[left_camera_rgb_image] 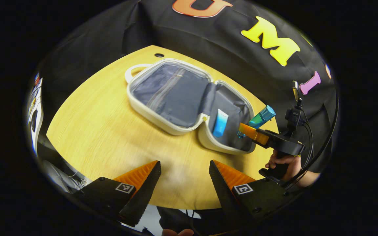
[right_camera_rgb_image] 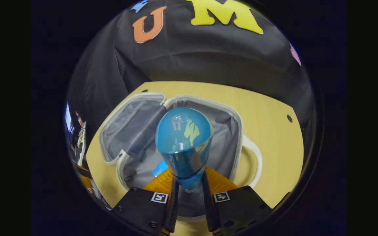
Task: First open the suitcase, pack the skin care products into it, and then close the suitcase.
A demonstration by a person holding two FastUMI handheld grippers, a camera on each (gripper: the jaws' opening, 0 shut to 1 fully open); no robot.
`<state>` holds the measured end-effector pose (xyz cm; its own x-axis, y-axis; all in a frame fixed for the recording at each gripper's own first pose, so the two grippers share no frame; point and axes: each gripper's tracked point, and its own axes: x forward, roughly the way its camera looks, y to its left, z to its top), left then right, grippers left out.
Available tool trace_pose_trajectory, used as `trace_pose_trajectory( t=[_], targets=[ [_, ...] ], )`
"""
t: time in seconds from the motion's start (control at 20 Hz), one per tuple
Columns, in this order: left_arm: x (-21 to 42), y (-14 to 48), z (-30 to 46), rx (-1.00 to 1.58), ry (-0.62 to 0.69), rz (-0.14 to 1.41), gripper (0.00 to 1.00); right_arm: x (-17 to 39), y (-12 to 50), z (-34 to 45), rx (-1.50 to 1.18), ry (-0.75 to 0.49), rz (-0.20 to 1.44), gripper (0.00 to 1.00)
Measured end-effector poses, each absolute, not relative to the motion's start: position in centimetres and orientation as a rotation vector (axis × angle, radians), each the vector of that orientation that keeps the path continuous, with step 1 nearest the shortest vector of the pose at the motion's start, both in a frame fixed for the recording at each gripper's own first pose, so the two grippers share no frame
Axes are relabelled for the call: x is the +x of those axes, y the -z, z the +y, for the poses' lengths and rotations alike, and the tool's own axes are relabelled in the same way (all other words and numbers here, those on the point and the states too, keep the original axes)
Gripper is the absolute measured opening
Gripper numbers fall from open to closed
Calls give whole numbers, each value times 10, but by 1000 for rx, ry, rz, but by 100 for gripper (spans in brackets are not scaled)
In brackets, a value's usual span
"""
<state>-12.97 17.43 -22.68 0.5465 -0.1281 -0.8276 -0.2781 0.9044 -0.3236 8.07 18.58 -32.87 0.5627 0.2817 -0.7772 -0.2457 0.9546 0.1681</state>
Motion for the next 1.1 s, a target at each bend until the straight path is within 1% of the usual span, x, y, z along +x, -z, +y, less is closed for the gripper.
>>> trace_pose_trajectory(
  t=[0.05, 0.1, 0.25, 0.4, 0.45, 0.5, 0.55, 0.7, 0.75, 0.8, 1.1],
  targets=[
    [-136, 224, 187, -448, -106, 988, 94, 78, 336, 187, 48, -293, 948, 30],
    [-140, 218, 200, -422, -123, 967, 94, 76, 343, 187, 56, -278, 980, 33],
    [-130, 202, 234, -219, -173, 836, 94, 76, 352, 189, 57, -252, 1025, 33],
    [-124, 182, 240, -106, -162, 758, 94, 80, 354, 189, 69, -210, 1054, 34],
    [-123, 179, 236, -110, -149, 747, 94, 84, 354, 189, 83, -194, 1062, 34],
    [-123, 176, 233, -129, -138, 741, 94, 87, 355, 188, 94, -174, 1077, 31],
    [-122, 173, 232, -149, -130, 735, 94, 90, 357, 188, 106, -157, 1093, 34],
    [-116, 165, 232, -175, -119, 719, 94, 97, 362, 181, 116, -95, 1143, 34],
    [-115, 164, 232, -169, -117, 714, 94, 95, 366, 178, 115, -78, 1165, 31],
    [-113, 161, 233, -159, -115, 702, 94, 95, 369, 178, 112, -71, 1171, 33],
    [-113, 153, 239, -165, -125, 672, 94, 93, 372, 176, 46, -46, 1204, 33]
  ],
)
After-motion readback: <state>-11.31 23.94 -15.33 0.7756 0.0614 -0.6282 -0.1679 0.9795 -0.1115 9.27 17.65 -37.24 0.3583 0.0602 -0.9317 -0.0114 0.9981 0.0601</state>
